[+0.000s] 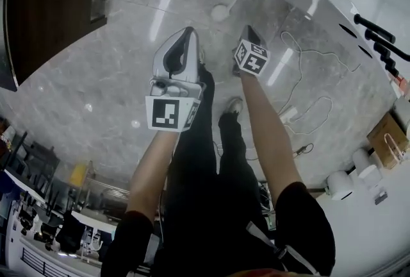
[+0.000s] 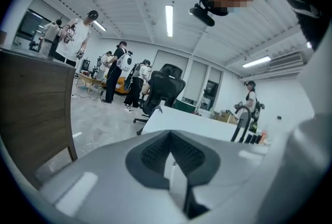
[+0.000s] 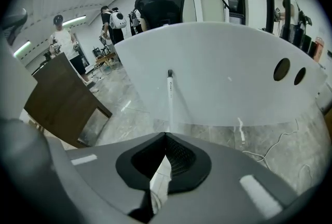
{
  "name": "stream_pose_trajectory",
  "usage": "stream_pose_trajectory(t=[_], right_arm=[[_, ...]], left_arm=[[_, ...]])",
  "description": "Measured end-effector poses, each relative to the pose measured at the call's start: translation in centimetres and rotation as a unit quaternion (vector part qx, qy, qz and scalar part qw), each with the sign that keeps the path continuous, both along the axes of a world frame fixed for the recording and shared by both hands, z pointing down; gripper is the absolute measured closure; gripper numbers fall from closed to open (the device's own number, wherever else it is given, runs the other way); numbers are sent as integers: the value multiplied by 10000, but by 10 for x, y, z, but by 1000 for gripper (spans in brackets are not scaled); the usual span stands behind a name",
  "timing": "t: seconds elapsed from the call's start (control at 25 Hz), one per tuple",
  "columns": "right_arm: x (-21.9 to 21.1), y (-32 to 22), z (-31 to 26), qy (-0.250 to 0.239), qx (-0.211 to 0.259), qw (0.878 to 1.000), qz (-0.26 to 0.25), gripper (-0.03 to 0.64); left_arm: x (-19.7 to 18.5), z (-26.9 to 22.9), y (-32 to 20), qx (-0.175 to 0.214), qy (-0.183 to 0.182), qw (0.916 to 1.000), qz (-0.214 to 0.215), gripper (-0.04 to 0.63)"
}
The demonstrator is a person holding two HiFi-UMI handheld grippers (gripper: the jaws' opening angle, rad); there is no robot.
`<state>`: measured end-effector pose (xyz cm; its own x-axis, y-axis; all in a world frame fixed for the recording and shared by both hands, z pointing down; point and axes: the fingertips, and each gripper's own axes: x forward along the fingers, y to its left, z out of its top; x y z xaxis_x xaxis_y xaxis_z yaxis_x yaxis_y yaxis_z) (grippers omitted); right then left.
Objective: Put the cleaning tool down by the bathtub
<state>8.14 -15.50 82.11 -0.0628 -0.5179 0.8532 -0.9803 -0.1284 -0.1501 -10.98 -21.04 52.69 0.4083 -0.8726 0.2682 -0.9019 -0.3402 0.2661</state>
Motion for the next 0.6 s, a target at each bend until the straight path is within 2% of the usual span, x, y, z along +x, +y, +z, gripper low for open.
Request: stream_pose_trajectory(t=[0.32,0.6], right_arm=[[17,59,-99,-241,45,9996,119,617],[33,108,-177,-341,43,9994,-85,617]], left_arm=[[24,-92,39,197,3,9998,-76,588],[48,-154,85,286,25,9994,-169,586]])
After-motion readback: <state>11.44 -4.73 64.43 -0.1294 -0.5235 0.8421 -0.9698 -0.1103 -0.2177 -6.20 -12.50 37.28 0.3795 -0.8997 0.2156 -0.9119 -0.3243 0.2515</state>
